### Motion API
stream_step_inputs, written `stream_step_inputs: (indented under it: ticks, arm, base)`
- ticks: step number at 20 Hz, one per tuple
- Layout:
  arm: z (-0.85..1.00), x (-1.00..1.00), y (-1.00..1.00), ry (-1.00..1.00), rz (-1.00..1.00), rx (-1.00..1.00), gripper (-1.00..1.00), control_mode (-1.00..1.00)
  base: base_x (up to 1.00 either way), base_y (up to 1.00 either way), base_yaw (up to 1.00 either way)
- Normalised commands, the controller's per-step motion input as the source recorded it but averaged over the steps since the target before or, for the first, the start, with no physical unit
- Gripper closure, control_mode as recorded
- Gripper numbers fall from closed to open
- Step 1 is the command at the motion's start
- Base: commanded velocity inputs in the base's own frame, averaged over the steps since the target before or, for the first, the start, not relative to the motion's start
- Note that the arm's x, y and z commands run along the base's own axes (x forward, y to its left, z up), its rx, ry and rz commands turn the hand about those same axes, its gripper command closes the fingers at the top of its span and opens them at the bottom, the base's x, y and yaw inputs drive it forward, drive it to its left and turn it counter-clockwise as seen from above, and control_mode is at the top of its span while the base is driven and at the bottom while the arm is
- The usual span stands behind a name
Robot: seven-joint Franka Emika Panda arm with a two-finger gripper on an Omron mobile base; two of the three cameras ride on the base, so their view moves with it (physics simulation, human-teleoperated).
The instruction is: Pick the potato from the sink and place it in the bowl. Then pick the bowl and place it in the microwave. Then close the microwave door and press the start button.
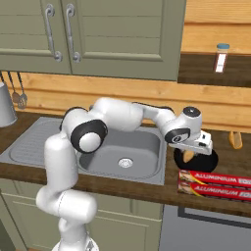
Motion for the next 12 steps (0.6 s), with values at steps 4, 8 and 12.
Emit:
stream_step_inputs:
  ticks: [4,8,12]
  arm:
    - [-0.31,0.26,0.00,0.06,0.00,0.00,1.00,-1.00]
    - [-0.29,0.21,0.00,0.05,0.00,0.00,1.00,-1.00]
    - [-0.25,0.14,0.00,0.04,0.00,0.00,1.00,-1.00]
  base:
    - [0.00,0.00,0.00]
    - [0.00,0.00,0.00]
    - [0.00,0.00,0.00]
